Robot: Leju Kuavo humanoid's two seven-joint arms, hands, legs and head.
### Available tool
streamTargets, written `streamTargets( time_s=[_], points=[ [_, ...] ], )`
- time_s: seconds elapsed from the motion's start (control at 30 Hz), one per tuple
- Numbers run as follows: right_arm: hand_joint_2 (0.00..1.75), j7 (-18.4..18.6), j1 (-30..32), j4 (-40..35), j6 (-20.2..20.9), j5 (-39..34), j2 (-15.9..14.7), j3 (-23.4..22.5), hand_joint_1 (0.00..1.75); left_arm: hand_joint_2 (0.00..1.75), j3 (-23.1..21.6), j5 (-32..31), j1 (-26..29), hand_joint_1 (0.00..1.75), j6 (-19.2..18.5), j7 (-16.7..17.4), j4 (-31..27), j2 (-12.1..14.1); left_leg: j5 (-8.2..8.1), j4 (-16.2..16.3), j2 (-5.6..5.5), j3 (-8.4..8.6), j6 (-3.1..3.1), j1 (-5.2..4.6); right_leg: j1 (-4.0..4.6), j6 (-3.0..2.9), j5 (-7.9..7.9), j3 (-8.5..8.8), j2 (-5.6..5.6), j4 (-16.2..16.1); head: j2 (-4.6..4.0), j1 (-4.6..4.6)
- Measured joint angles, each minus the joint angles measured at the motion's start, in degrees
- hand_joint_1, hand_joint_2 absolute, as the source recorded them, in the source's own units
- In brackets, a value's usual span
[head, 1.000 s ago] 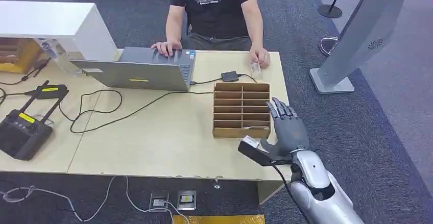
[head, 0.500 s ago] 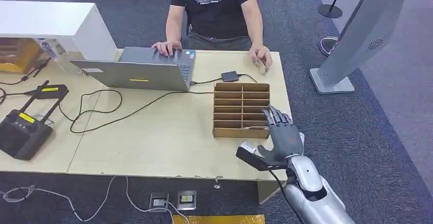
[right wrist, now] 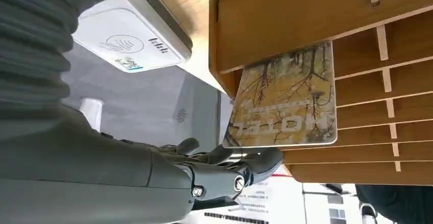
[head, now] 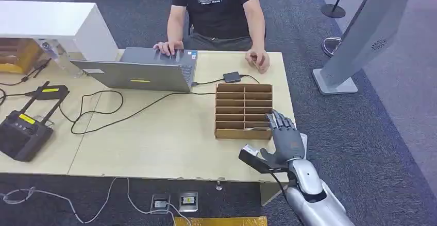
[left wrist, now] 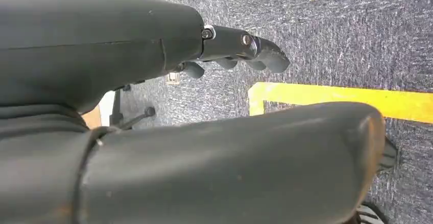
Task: Pass the card to the sensor for recognition and then transmit it.
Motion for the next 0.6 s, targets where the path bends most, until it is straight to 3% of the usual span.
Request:
streamTargets(
  time_s=[0.6],
  points=[
    [1.75, 0.6, -1.7, -2.6, 0.4, 2.1, 0.4, -1.2, 0.0, 0.0, -0.3, -0.2, 0.0, 0.0, -1.0, -0.3, 0.0, 0.5, 0.0, 0.0, 0.0, 0.01, 0.0, 0.0, 0.0, 0.0, 0.0, 0.0, 0.0, 0.0, 0.0, 0.0]
  ],
)
